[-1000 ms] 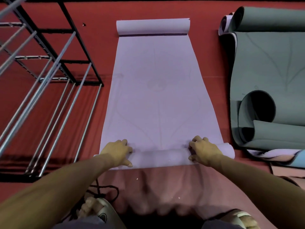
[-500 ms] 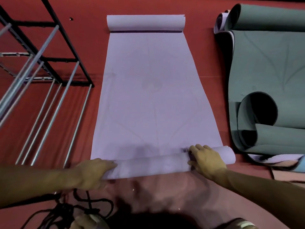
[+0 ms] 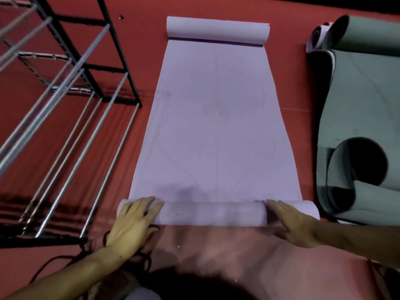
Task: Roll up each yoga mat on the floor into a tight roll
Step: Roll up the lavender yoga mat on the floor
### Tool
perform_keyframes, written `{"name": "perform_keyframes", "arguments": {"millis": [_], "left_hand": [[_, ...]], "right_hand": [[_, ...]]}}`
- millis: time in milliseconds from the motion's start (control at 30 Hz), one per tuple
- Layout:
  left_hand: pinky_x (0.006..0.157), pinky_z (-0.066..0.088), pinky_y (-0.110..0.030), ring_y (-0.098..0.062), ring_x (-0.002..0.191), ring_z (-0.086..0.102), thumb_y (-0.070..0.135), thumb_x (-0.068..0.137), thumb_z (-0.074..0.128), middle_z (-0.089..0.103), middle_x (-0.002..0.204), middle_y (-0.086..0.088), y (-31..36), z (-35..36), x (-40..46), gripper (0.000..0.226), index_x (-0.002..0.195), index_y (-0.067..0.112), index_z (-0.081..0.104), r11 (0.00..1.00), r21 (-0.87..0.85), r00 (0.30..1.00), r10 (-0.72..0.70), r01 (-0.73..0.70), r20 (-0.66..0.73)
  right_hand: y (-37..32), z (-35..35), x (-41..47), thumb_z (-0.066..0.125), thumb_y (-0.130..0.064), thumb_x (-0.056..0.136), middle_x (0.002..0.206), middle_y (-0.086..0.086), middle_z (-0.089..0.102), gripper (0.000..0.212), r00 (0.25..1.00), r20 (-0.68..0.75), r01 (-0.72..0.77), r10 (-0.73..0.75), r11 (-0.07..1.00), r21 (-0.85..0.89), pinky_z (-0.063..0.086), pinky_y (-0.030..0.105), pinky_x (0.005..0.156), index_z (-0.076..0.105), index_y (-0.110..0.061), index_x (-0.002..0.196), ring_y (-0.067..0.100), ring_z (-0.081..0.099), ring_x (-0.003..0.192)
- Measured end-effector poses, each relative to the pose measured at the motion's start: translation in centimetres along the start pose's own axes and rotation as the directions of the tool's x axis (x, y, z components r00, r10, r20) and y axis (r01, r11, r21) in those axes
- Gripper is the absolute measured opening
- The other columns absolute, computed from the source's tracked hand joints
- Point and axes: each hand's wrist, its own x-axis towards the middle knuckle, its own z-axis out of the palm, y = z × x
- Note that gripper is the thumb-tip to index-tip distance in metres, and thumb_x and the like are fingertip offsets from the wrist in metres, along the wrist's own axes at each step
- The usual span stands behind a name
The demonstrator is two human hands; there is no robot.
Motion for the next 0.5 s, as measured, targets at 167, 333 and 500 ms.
{"name": "perform_keyframes", "arguments": {"millis": [167,333,500], "left_hand": [[0.102,0.045,-0.052,-0.034,0.116,0.057,0.049,0.083,0.061,0.059,0.133,-0.009,-1.1,0.2,0.0,0.068,0.148,0.028,0.058,1.000,0.003,0.998,0.014,-0.014,-0.067],[0.100,0.047,-0.041,-0.025,0.115,0.059,0.059,0.087,0.059,0.060,0.131,0.003,-3.2,0.3,1.4,0.071,0.150,0.026,0.055,0.994,-0.088,0.996,0.064,-0.070,-0.064],[0.100,0.049,-0.034,-0.013,0.120,0.060,0.073,0.087,0.064,0.064,0.130,0.014,-5.6,0.0,2.7,0.070,0.142,0.030,0.056,0.978,-0.205,0.999,0.045,-0.043,0.005]], "right_hand": [[0.4,2.2,-0.7,0.063,-0.061,0.092,0.172,-0.015,0.001,0.100,0.984,-0.179,-0.028,0.002,0.989,-0.144,0.015,0.050,0.127,-0.002,-0.037,0.164,0.012,0.003,0.159],[1.1,5.7,1.4,0.084,-0.053,0.073,0.152,-0.004,0.042,0.099,0.866,-0.495,-0.164,0.069,0.975,-0.151,0.025,0.068,0.111,0.032,-0.042,0.156,0.040,0.036,0.142],[2.3,4.8,2.4,0.079,-0.046,0.082,0.132,-0.008,0.060,0.070,0.758,-0.650,-0.100,-0.044,0.978,-0.184,0.038,0.050,0.098,0.050,-0.042,0.146,0.027,0.052,0.116]]}}
